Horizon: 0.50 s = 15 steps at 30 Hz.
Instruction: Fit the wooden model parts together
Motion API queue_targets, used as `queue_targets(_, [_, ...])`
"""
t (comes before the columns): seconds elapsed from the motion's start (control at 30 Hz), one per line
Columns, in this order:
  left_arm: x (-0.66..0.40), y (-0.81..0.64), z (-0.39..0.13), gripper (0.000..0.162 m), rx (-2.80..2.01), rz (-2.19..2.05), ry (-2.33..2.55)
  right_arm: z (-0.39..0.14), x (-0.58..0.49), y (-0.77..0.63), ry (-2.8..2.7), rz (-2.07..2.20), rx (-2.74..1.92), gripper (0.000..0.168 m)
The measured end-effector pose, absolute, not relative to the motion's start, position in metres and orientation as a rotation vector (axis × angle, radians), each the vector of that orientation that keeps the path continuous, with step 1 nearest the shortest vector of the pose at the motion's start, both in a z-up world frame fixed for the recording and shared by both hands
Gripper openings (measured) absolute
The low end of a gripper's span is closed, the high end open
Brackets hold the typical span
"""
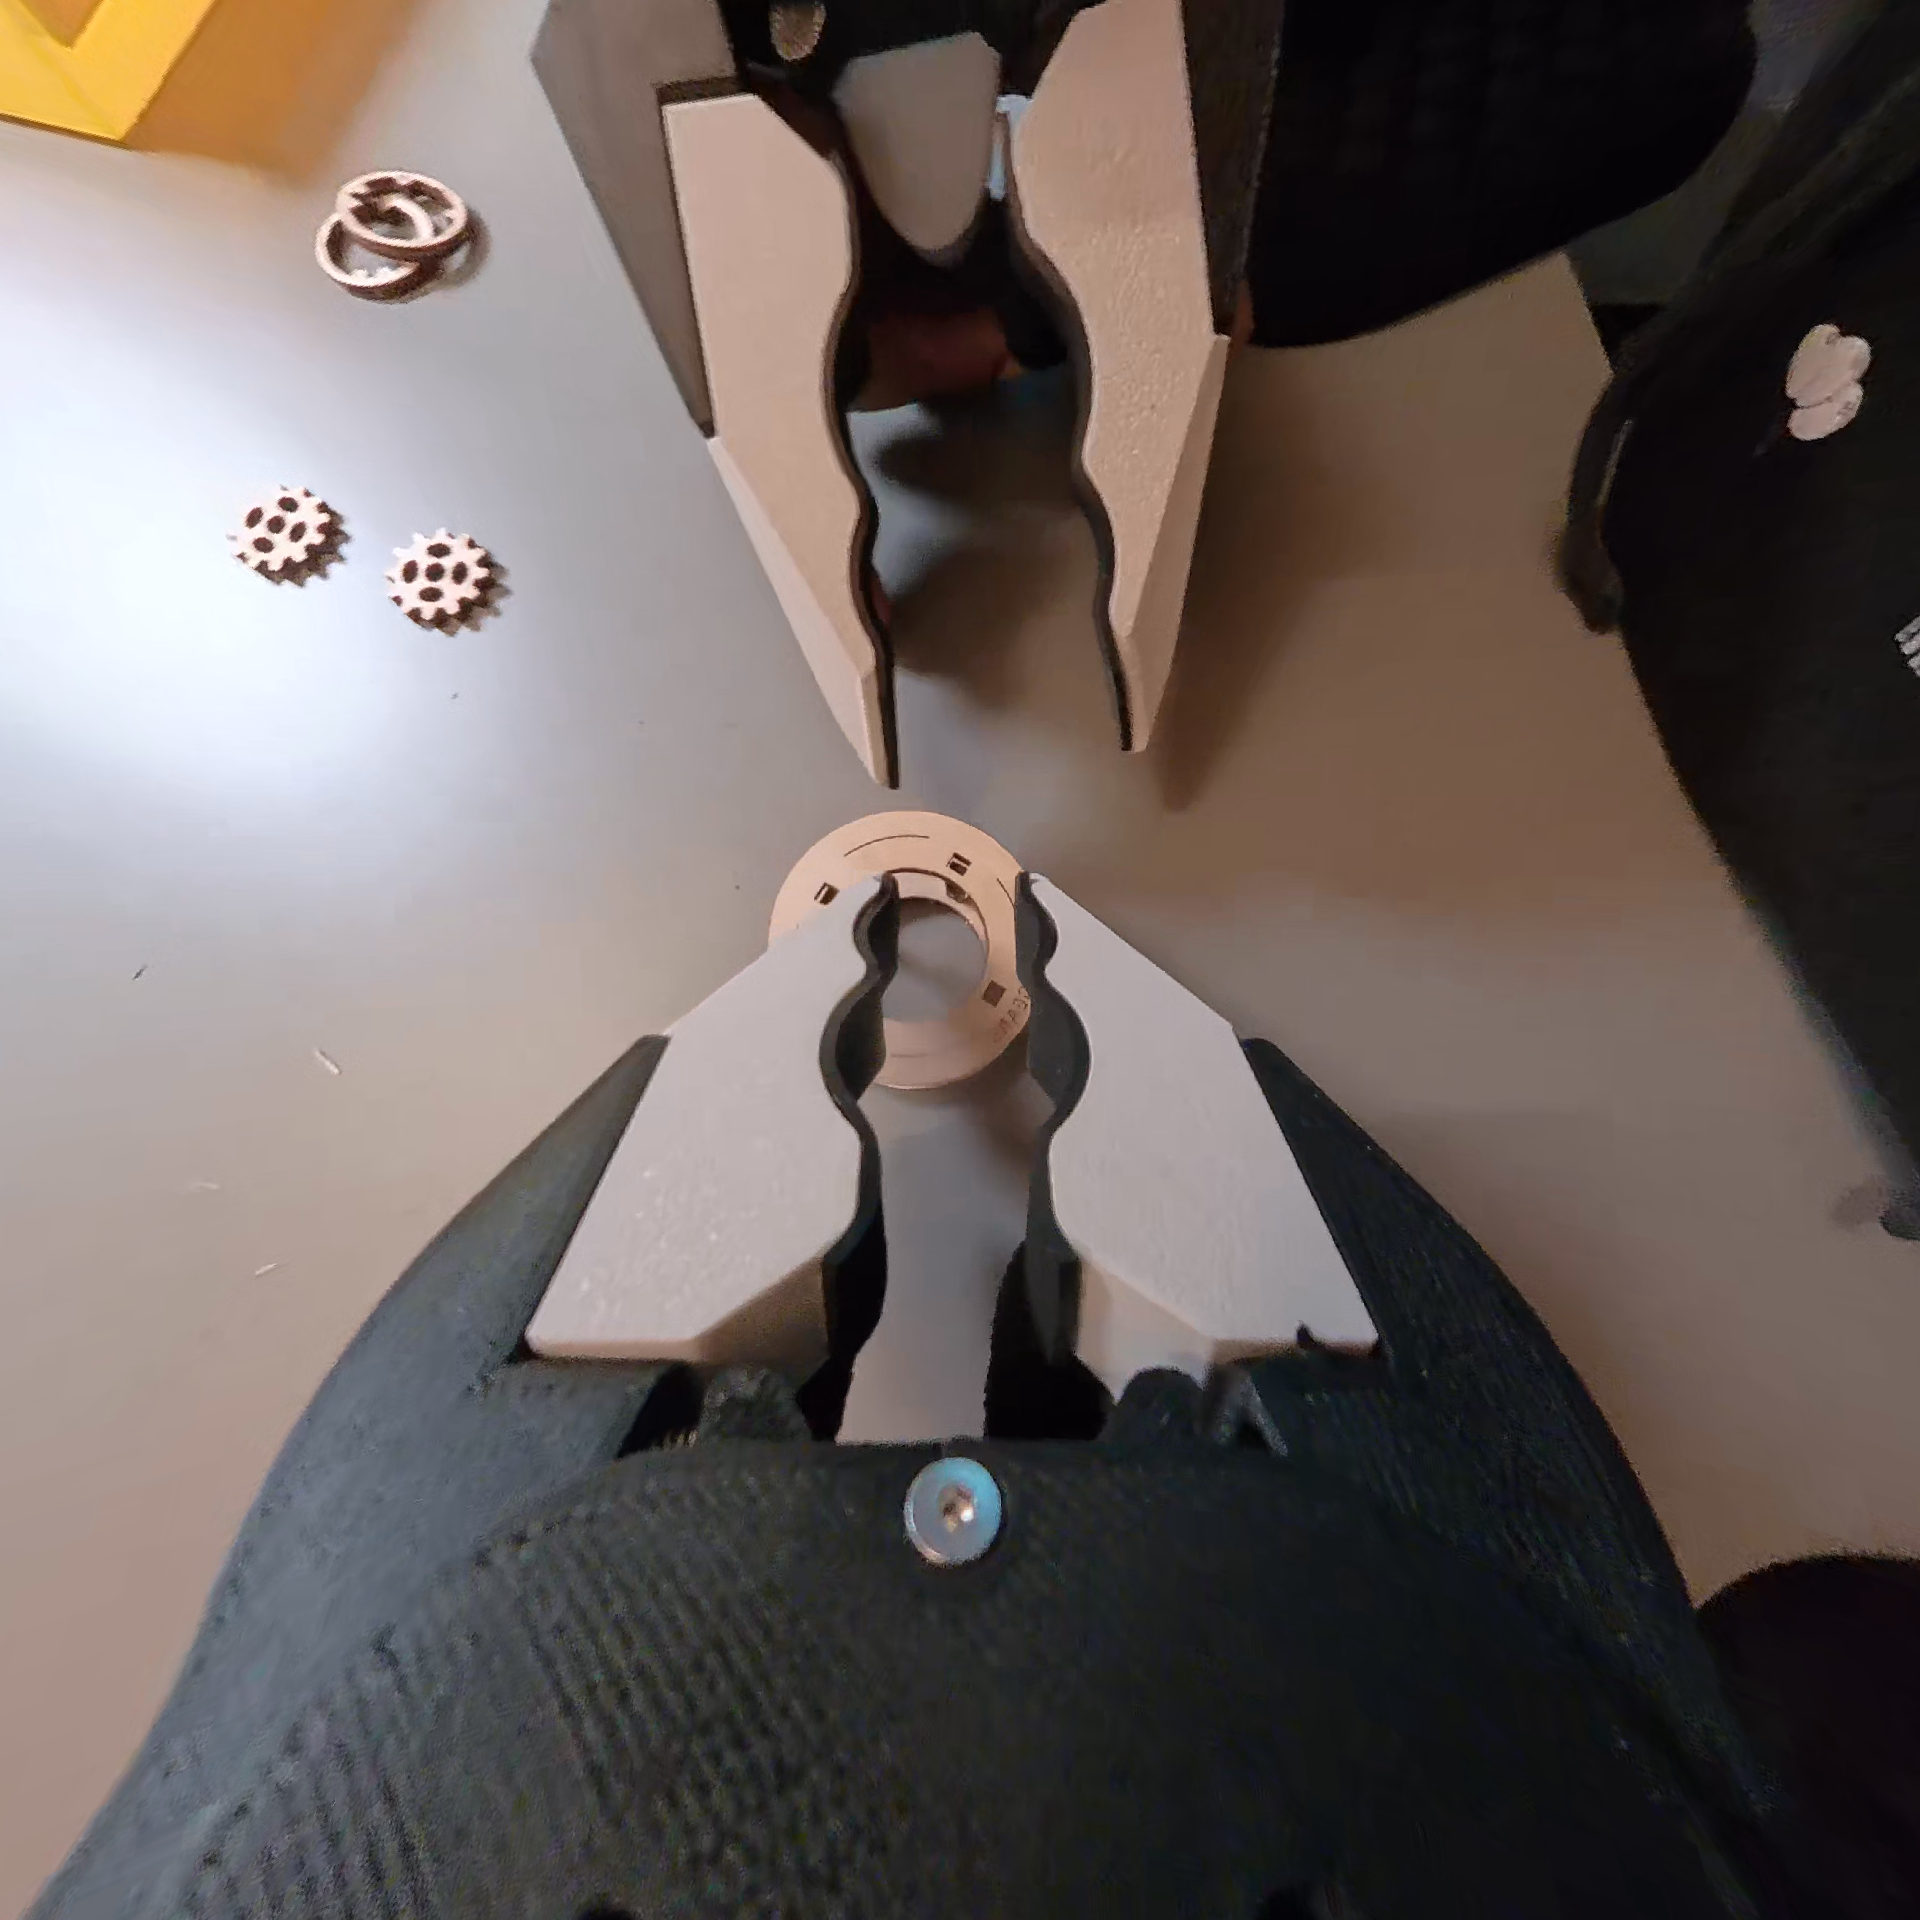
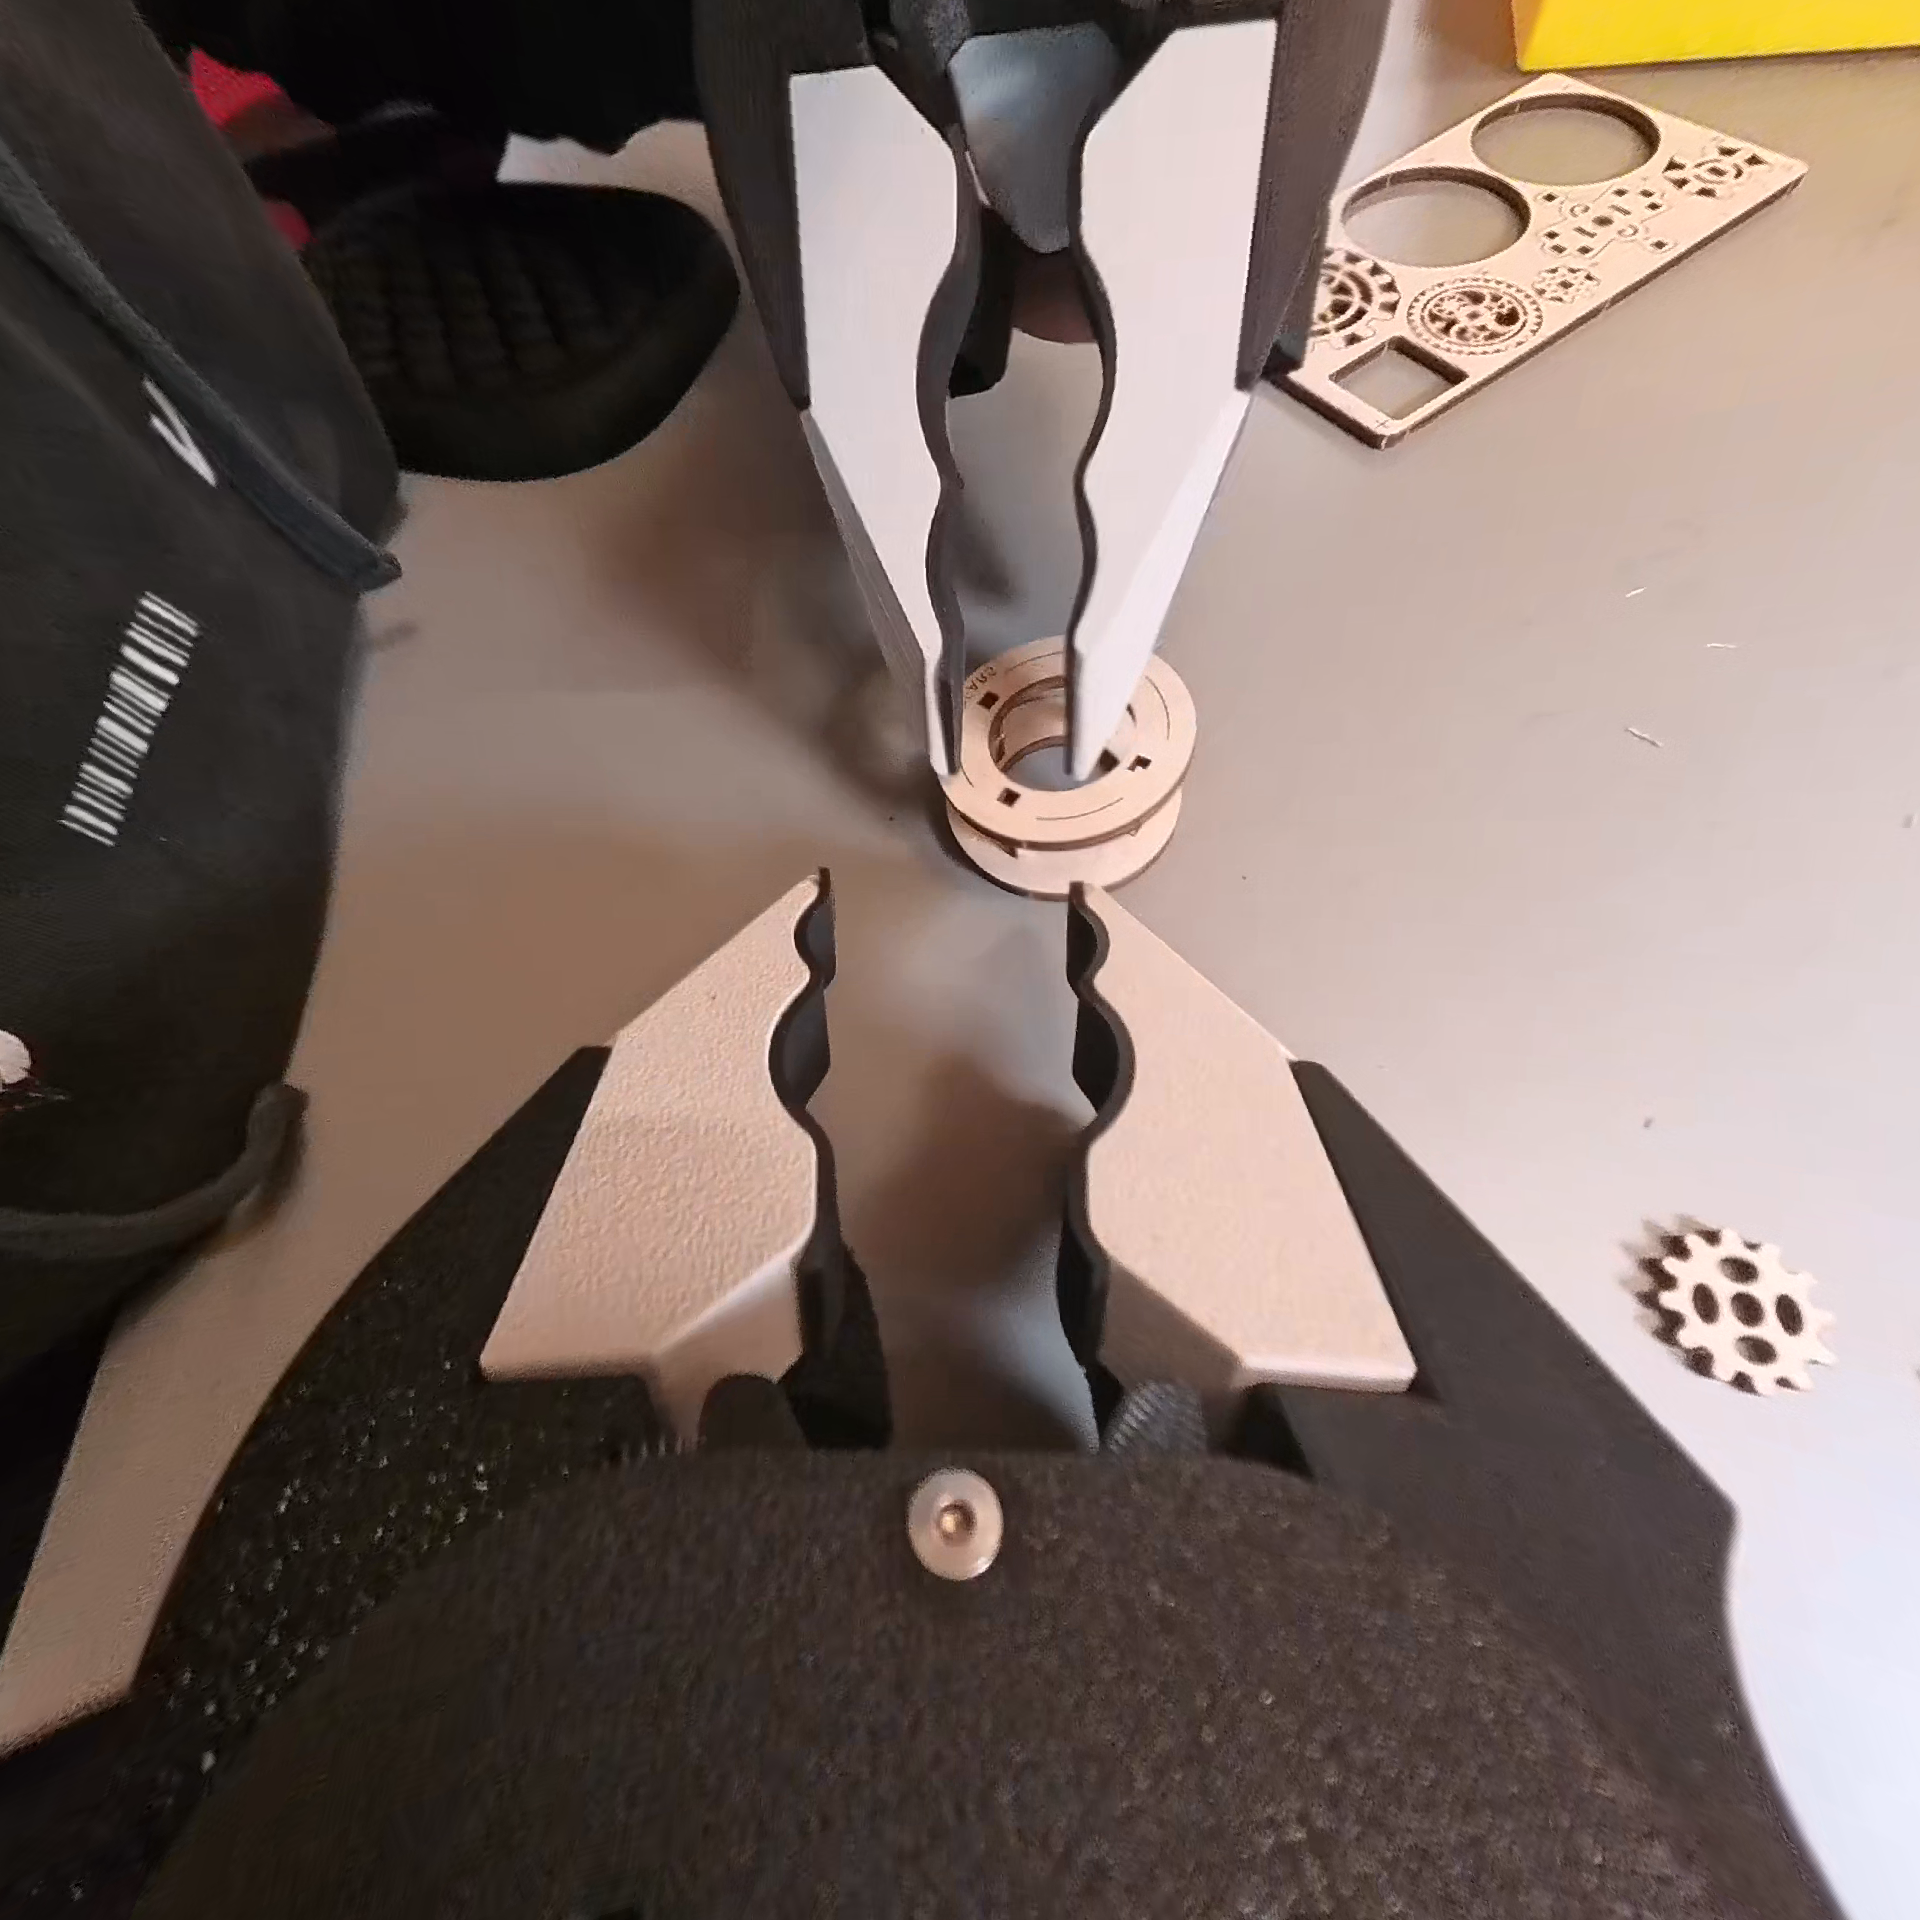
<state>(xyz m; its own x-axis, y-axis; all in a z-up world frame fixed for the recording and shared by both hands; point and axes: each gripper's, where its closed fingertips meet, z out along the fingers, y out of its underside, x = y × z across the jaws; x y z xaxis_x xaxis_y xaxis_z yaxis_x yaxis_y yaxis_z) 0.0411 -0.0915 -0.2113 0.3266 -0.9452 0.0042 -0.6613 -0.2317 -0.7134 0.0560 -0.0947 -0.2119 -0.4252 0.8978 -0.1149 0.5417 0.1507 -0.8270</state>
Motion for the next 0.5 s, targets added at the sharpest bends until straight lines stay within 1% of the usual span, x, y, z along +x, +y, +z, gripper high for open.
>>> queue_targets(0.03, [0.041, -0.093, -0.211, 0.019, -1.966, -0.621, 1.434, -0.212, 0.056, -0.093, -2.036, 1.179, -1.364, 0.043])
queue_targets(0.13, [0.037, -0.096, -0.21, 0.021, -1.949, -0.662, 1.501, -0.214, 0.051, -0.086, -2.062, 1.161, -1.348, 0.053])
queue_targets(0.23, [0.031, -0.091, -0.199, 0.025, -1.961, -0.652, 1.451, -0.214, 0.042, -0.083, -2.102, 1.161, -1.322, 0.062])
queue_targets(0.33, [0.015, -0.087, -0.198, 0.04, -2.057, -0.546, 1.34, -0.216, 0.031, -0.084, -2.141, 1.171, -1.289, 0.069])
queue_targets(0.43, [0.018, -0.095, -0.203, 0.059, -2.114, -0.551, 1.236, -0.217, 0.023, -0.089, -2.185, 1.158, -1.251, 0.07])
queue_targets(0.5, [0.017, -0.095, -0.212, 0.06, -2.139, -0.504, 1.207, -0.218, 0.022, -0.094, -2.199, 1.159, -1.246, 0.066])
